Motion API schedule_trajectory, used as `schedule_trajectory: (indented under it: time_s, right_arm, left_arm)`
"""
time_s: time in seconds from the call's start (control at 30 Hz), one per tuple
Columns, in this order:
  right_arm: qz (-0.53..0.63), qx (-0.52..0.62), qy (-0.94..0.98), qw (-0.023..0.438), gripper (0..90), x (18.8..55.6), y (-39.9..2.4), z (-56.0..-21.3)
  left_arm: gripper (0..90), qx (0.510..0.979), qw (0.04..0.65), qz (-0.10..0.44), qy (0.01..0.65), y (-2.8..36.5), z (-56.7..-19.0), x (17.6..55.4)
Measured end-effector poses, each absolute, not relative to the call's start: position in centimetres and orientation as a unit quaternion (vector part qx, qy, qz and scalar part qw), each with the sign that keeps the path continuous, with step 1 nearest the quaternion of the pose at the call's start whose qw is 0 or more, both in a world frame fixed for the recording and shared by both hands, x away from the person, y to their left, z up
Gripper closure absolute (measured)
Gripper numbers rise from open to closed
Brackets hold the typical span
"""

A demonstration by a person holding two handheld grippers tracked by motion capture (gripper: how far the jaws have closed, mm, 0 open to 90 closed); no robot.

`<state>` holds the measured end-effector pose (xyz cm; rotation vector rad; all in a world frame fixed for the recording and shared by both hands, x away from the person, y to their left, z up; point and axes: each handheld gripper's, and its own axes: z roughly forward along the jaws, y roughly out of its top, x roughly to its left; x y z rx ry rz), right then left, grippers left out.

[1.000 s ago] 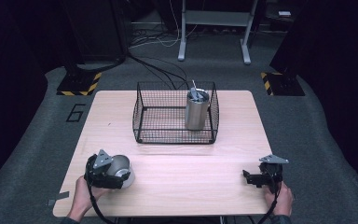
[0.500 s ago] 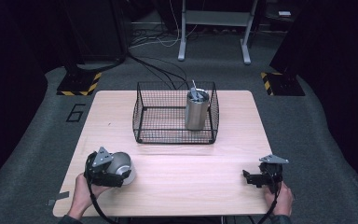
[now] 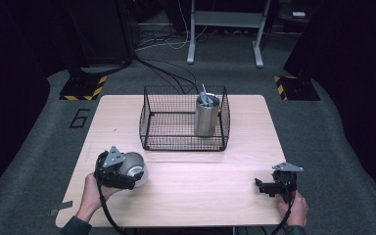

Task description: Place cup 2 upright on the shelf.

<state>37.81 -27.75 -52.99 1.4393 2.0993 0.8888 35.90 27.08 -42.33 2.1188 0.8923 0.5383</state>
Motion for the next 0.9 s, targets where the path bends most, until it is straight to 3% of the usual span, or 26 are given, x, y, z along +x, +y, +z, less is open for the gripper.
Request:
schedule_trajectory:
  time_s: [0.9]
  right_arm:
    - [0.322, 0.521, 0.759, 0.221, 0.0, 37.8, -27.8, -53.0]
  left_arm:
    - [5.9, 0.837, 0.401, 0.188, 0.322, 23.9, -39.8, 38.1]
